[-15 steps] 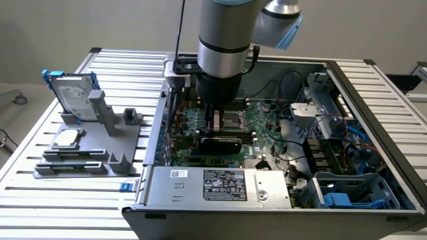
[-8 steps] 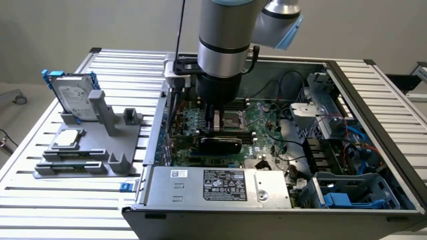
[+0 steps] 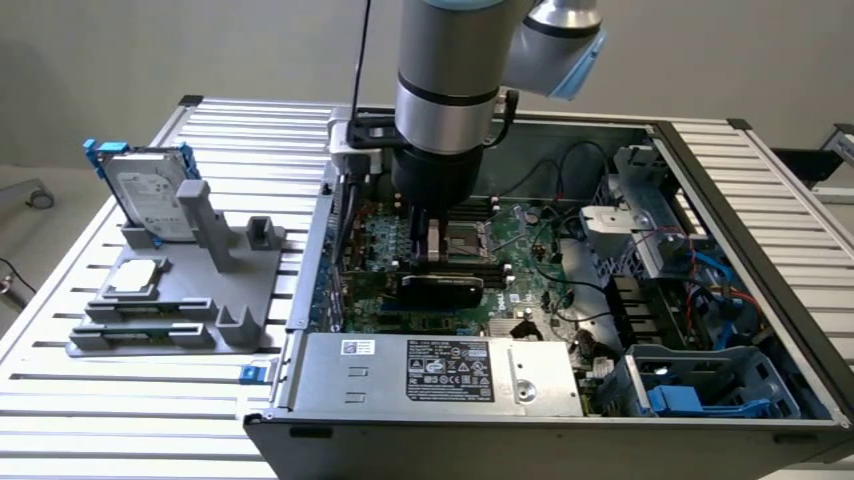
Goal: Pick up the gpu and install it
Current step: 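Press down on the gpu until it lock into place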
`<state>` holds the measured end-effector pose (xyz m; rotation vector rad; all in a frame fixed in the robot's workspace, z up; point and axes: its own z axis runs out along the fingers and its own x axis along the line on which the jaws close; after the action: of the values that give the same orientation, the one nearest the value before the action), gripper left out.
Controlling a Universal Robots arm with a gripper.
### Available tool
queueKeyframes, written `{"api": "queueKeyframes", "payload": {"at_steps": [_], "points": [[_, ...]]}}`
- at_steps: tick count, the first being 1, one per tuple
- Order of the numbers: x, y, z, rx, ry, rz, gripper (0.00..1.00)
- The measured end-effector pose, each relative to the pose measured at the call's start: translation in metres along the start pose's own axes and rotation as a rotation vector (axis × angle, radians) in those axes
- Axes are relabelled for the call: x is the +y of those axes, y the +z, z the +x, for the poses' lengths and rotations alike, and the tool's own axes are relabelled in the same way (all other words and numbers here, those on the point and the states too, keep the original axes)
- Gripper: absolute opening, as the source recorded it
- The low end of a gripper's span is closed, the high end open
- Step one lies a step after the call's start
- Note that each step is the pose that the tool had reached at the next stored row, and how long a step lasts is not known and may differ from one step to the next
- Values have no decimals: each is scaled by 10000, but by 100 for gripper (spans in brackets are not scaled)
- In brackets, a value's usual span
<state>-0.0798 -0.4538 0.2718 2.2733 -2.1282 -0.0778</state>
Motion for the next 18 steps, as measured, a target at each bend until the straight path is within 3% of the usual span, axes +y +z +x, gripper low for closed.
{"api": "queueKeyframes", "payload": {"at_steps": [18], "points": [[-3,42,1,-1,-18,13,11]]}}
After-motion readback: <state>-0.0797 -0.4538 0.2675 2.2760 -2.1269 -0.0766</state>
